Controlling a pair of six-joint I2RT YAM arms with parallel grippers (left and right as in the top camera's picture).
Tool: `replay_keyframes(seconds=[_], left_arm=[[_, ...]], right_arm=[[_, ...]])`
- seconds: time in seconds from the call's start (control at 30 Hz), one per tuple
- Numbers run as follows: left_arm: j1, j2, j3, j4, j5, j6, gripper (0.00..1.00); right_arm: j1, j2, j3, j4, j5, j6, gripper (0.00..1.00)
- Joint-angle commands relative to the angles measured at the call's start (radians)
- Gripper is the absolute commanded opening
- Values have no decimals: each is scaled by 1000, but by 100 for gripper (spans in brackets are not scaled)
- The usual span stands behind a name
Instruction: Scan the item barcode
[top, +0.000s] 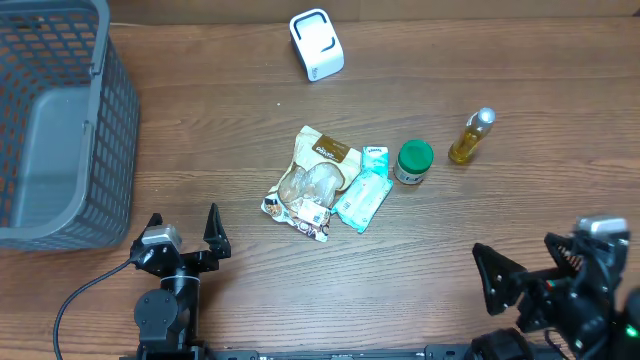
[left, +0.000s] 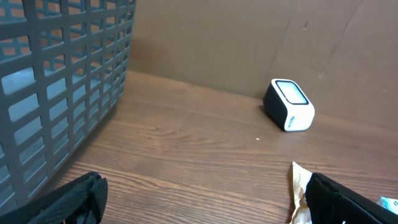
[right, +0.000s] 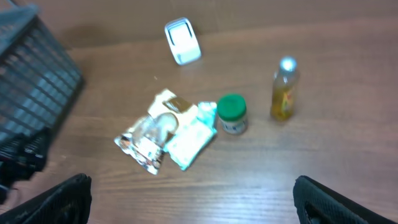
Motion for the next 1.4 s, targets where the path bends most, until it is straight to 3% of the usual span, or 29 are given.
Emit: replay_keyframes(seconds=[0.0, 0.67, 1.37], left_arm=[[6, -12, -3, 1, 8, 23, 100], [6, -12, -3, 1, 8, 23, 100], [6, -12, -3, 1, 8, 23, 100]], right_arm=[[-10, -35, -105, 21, 33, -7, 100], [-10, -256, -629, 411, 50, -7, 100], [-10, -489, -998, 1185, 42, -6, 100]])
